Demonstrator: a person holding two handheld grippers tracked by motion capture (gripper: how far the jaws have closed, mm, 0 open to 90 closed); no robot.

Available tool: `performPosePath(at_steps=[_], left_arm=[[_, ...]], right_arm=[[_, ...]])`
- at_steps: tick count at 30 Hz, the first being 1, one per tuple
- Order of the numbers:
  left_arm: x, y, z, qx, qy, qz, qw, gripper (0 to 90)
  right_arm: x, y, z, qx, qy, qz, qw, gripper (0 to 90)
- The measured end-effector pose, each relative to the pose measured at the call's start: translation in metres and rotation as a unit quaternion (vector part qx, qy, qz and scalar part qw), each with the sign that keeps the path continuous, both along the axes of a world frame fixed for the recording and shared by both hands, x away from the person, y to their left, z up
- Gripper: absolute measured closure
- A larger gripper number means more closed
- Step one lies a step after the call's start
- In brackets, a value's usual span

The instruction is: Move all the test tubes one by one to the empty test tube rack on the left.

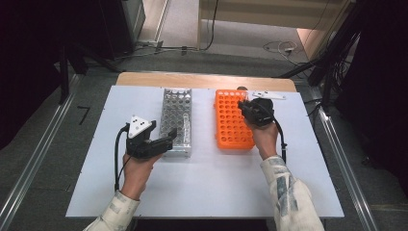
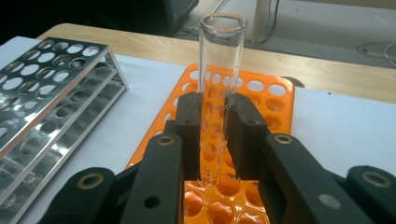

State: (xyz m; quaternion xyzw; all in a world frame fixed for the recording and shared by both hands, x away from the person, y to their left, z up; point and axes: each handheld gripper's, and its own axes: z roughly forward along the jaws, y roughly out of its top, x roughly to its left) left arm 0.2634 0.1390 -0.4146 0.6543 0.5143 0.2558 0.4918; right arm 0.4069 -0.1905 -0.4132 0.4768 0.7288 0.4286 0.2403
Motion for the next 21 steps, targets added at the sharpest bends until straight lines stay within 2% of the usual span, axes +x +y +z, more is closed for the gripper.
performPosePath(at_steps=[7,14,21], left_arm=[[-0.002,-0.005,0.002,-0.001,-0.004,-0.006,1.0,22.6],[-0.005,-0.01,0.005,-0.001,-0.008,-0.015,0.9999,22.6],[-0.006,-0.023,0.012,-0.006,-0.019,-0.034,0.9992,24.4]], right_arm=[[-0.019,-0.005,0.008,0.005,-0.014,0.025,0.9996,73.6],[-0.039,-0.004,0.007,0.009,-0.017,0.053,0.9984,73.6],[-0.061,0.008,0.004,0.002,-0.015,0.095,0.9954,73.5]])
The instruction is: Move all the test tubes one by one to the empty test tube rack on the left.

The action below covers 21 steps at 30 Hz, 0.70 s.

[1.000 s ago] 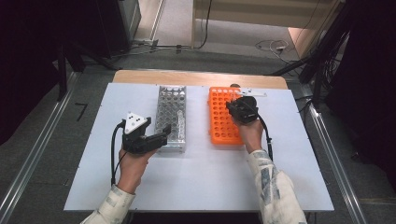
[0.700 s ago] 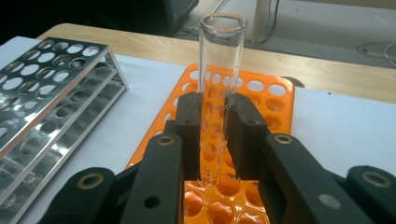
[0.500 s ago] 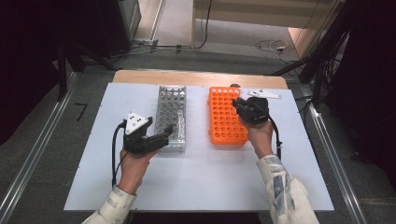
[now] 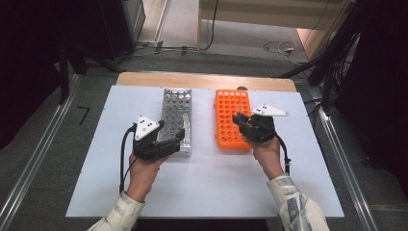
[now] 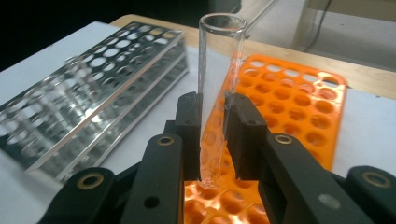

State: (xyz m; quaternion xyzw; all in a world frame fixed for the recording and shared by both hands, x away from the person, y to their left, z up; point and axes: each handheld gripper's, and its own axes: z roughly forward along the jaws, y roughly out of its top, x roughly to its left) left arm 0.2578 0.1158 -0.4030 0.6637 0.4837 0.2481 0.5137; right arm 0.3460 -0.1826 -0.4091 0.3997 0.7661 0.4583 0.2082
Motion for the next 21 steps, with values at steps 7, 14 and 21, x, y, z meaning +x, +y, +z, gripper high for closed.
performPosePath(at_steps=[7,14,21], left_arm=[[0.0,-0.021,0.004,-0.001,-0.007,-0.033,0.9994,32.6],[0.003,-0.043,0.006,0.0,-0.008,-0.065,0.9979,35.5],[0.009,-0.066,0.005,0.006,-0.008,-0.103,0.9946,49.1]], right_arm=[[-0.018,0.019,-0.008,-0.003,0.009,0.041,0.9991,73.5],[-0.031,0.033,-0.012,-0.003,0.016,0.07,0.9974,73.5],[-0.041,0.048,-0.02,-0.014,0.025,0.095,0.995,73.4]])
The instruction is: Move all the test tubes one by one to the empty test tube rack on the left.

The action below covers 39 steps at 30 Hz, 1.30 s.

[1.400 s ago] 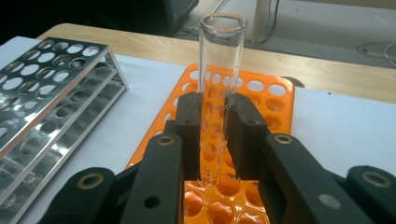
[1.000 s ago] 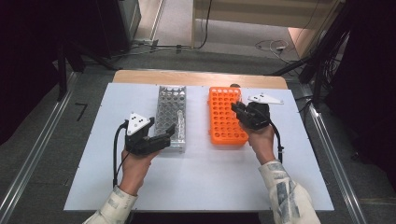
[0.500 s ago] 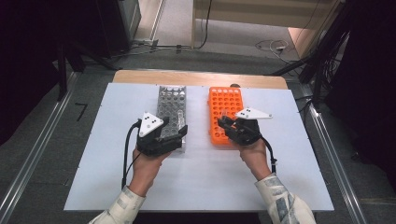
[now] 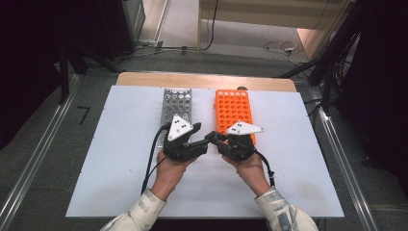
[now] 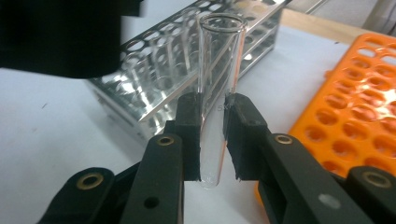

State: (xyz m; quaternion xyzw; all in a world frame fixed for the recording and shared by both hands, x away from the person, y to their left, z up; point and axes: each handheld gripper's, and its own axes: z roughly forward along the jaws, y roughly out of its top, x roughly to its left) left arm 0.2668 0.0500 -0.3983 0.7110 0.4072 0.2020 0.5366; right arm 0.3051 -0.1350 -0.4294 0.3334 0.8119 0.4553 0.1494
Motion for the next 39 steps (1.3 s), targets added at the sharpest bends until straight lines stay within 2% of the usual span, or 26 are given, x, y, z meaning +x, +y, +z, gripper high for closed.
performPosePath(at_steps=[3,5,11,17,20,33,34,36,39], left_arm=[[0.004,-0.007,-0.003,0.013,0.005,-0.01,0.9999,56.5],[0.006,-0.011,-0.005,0.022,0.005,-0.007,0.9997,59.0],[0.009,-0.011,-0.008,0.032,0.007,0.001,0.9995,69.8],[0.011,-0.012,-0.011,0.037,0.012,0.004,0.9992,68.6],[0.011,-0.013,-0.01,0.038,0.01,0.003,0.9992,74.2],[0.011,-0.014,-0.009,0.034,0.008,0.002,0.9994,75.1],[0.011,-0.014,-0.008,0.035,0.007,0.001,0.9994,75.3],[0.013,-0.013,-0.006,0.034,0.005,0.005,0.9994,75.4],[0.017,-0.01,-0.001,0.031,0.004,0.011,0.9995,75.4]], right_arm=[[-0.004,0.005,-0.002,-0.005,0.001,0.012,0.9999,73.4],[-0.006,0.008,-0.002,-0.004,0.0,0.016,0.9999,73.5],[-0.007,0.008,-0.001,-0.001,0.0,0.018,0.9998,73.5],[-0.008,0.008,0.0,-0.002,-0.003,0.021,0.9998,73.4],[-0.009,0.009,0.0,-0.001,-0.001,0.021,0.9998,73.4],[-0.009,0.007,0.001,0.003,-0.002,0.022,0.9998,72.6],[-0.009,0.007,0.001,0.004,-0.002,0.021,0.9998,70.9],[-0.008,0.006,0.002,0.01,0.0,0.027,0.9996,56.8],[-0.008,0.004,0.004,0.012,0.001,0.025,0.9996,46.4]])
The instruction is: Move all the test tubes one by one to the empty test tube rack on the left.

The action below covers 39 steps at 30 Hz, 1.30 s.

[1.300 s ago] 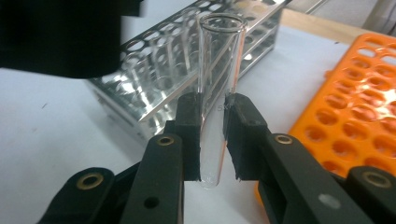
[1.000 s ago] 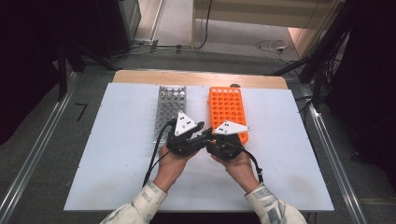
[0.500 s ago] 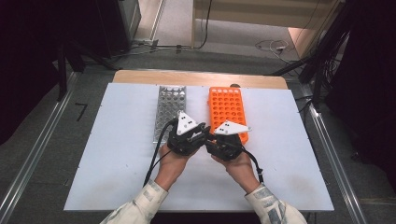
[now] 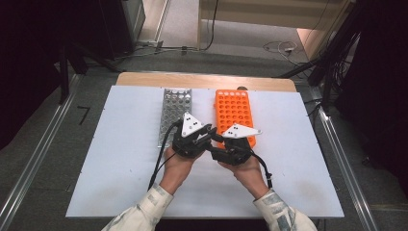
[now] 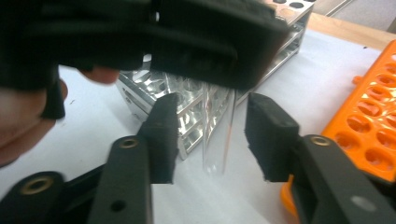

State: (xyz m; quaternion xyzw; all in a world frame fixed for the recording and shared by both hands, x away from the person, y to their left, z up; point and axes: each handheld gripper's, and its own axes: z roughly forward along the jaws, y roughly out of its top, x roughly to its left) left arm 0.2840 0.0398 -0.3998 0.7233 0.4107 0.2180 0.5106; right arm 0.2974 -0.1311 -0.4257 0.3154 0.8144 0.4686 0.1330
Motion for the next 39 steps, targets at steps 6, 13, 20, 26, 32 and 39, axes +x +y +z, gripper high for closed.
performPosePath(at_steps=[6,13,20,26,32,39], left_arm=[[0.015,0.006,0.011,-0.007,-0.001,0.02,0.9998,75.3],[0.042,0.018,0.018,-0.014,0.003,0.054,0.9984,75.3],[0.066,0.031,0.015,-0.009,0.007,0.093,0.9956,75.3],[0.073,0.038,0.011,0.004,0.004,0.118,0.9929,75.3],[0.073,0.044,0.007,0.012,0.002,0.134,0.9909,75.3],[0.07,0.044,0.004,0.02,-0.005,0.139,0.9901,75.3]], right_arm=[[0.002,-0.009,0.002,0.004,0.002,-0.009,1.0,41.7],[0.001,-0.021,0.003,0.007,0.002,-0.017,0.9998,41.3],[0.001,-0.027,0.002,0.008,0.005,-0.021,0.9997,41.5],[0.001,-0.031,0.003,0.012,0.004,-0.026,0.9996,41.9],[0.001,-0.032,0.004,0.013,0.004,-0.026,0.9996,42.2],[0.001,-0.031,0.003,0.011,0.004,-0.025,0.9996,42.3]])
